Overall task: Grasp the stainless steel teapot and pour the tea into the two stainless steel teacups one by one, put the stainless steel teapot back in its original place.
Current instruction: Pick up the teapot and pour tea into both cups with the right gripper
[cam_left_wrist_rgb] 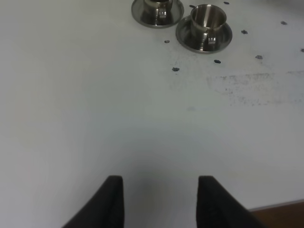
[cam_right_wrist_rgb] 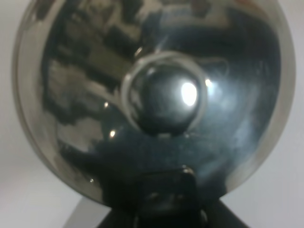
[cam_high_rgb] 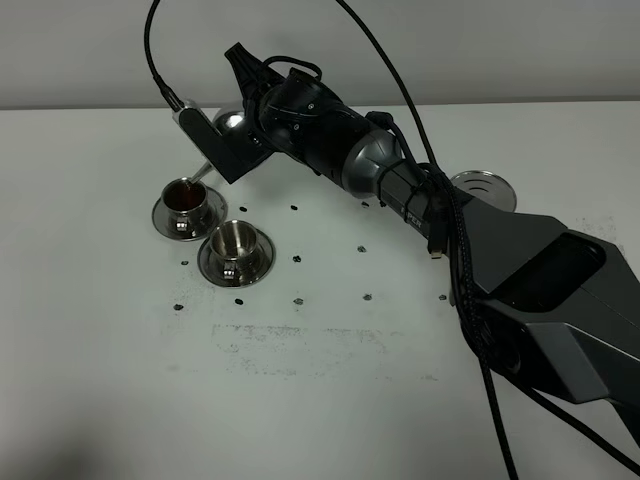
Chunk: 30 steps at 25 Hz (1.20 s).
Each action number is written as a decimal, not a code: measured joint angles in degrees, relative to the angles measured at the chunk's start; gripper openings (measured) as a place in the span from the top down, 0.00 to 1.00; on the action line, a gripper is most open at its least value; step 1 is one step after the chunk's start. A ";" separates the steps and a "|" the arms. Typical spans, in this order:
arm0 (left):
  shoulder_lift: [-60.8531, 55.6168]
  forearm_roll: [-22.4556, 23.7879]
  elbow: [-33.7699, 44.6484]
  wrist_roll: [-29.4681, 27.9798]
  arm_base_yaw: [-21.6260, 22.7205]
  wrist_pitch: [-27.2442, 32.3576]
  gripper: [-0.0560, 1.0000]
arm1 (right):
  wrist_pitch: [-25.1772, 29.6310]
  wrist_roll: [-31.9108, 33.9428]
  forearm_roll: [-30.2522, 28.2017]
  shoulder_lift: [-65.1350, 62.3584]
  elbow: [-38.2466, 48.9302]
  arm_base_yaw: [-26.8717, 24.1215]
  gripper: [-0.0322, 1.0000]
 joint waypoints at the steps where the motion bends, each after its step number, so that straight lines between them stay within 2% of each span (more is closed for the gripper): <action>1: 0.00 0.00 0.00 0.00 0.00 0.00 0.60 | 0.30 0.37 0.83 0.00 0.00 -0.14 0.78; 10: 0.00 0.00 0.00 0.00 0.00 0.00 0.60 | 4.55 1.47 8.52 -4.52 0.00 -1.10 0.78; 16: 0.00 0.00 0.00 0.00 0.00 0.00 0.60 | 9.26 5.98 18.13 -11.36 0.31 -0.51 0.78; 19: 0.00 0.00 0.00 0.00 0.00 0.00 0.60 | 9.79 7.75 21.78 -15.98 4.68 1.02 0.78; 23: 0.00 0.00 0.00 0.00 0.00 0.00 0.60 | 8.15 9.38 27.32 -22.05 16.46 4.05 0.78; 26: 0.00 0.00 0.00 0.00 0.00 0.00 0.60 | 8.45 14.51 31.09 -24.48 23.57 7.05 0.78; 30: 0.00 0.00 0.00 0.00 0.00 0.00 0.60 | 10.62 27.92 32.67 -24.27 26.18 10.62 0.78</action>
